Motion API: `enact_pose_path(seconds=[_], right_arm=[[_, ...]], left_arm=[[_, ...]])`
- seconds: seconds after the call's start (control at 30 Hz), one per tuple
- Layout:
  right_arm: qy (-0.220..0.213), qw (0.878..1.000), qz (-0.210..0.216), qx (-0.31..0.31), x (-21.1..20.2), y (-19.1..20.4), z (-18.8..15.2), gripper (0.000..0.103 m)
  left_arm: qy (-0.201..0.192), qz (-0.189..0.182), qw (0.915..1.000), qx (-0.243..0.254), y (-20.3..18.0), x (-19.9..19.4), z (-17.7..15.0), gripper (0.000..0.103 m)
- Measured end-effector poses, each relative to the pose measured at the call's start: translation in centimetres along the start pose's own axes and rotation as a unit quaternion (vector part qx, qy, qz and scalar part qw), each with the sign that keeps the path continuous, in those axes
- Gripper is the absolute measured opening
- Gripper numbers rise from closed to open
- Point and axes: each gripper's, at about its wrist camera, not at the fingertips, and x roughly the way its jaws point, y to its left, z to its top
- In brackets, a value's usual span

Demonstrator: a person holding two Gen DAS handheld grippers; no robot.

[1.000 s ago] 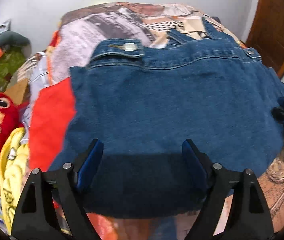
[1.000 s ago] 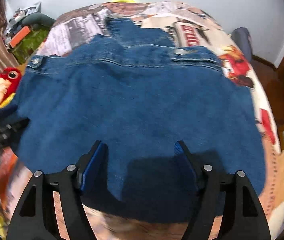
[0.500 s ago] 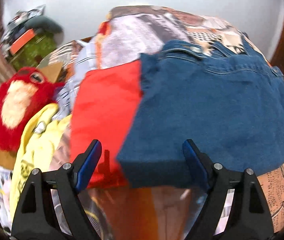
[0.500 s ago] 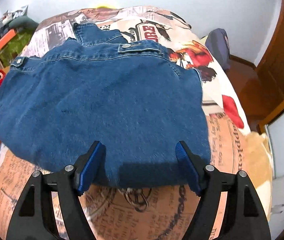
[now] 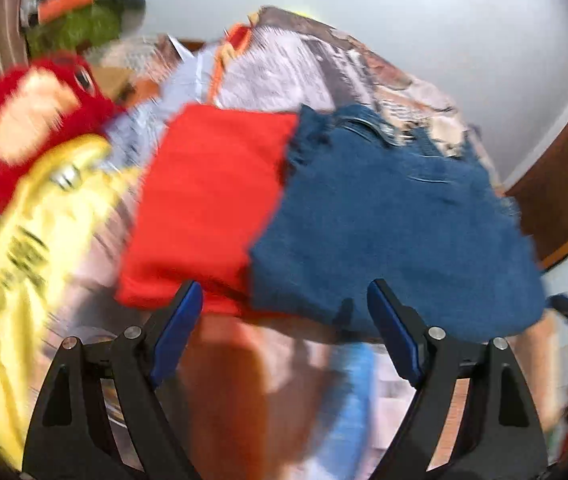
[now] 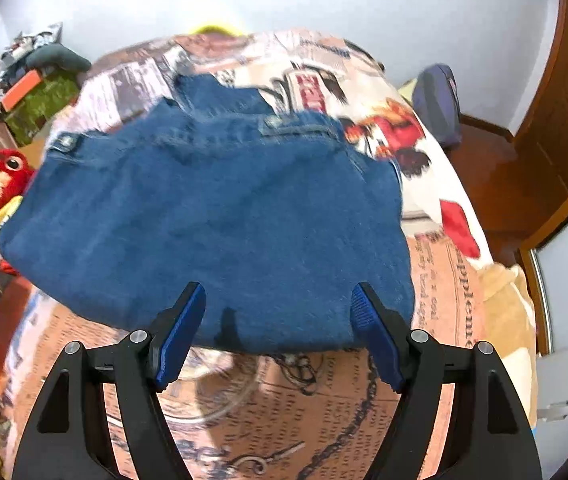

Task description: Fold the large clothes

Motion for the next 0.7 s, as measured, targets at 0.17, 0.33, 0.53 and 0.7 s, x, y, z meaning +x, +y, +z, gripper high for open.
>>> enact_pose_path(seconds=[0.17,0.33,0.53,0.7], right_arm=[[-0.017,1.0,0.018,-0.006,-0.5,1.5,0.6,0.072],[-0.01,1.0,0.024,-0.016,0.3,2.6,0.4,0.072],[0.008,0.999,0.02,-0.029,1.2,3.2,-0.2,0.072],[0.013,0.999,0.026,-0.023,1.5,3.2,-0.2,0.072]], left_arm=[[0.054,-0.091,0.9926,-0.059,0.2,3.0,-1.4,0.084],[0.073,-0.125,0.9847,-0.097,0.5,5.9,-1.1,0.077],[0.042,-0.148,0.9813,-0.116,-0.3,4.4,0.6,0.064],[0.024,-0.137,0.9865,-0.087,-1.6,3.9,1.5,0.06]])
